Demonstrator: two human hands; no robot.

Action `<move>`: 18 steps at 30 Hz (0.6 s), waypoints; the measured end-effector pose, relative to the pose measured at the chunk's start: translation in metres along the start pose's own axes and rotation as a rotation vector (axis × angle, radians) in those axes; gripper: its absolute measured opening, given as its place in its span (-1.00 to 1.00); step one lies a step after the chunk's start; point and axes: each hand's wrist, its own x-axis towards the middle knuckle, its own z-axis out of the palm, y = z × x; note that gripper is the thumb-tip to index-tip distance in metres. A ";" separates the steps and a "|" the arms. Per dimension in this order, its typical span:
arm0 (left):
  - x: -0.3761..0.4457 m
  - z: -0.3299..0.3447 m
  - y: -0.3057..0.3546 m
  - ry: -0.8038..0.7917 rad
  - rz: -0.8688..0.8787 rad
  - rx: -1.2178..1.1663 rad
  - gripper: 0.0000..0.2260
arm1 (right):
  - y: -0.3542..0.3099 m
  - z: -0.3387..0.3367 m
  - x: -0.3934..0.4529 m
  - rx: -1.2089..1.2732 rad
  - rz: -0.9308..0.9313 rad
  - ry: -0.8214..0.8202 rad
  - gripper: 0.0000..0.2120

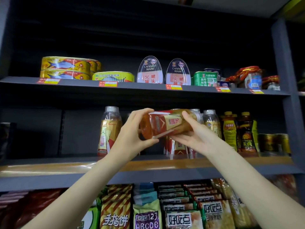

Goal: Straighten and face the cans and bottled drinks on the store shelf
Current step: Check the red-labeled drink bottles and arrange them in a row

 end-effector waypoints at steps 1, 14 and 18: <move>0.000 0.000 0.002 -0.013 0.046 0.020 -0.36 | 0.002 -0.001 0.000 0.048 0.023 0.020 -0.63; -0.001 -0.001 0.011 -0.036 -0.313 -0.428 -0.35 | 0.008 -0.008 0.001 0.172 -0.074 0.009 -0.70; -0.010 0.000 -0.002 -0.111 -0.268 -0.307 -0.40 | 0.006 -0.013 0.002 0.031 -0.205 -0.128 -0.60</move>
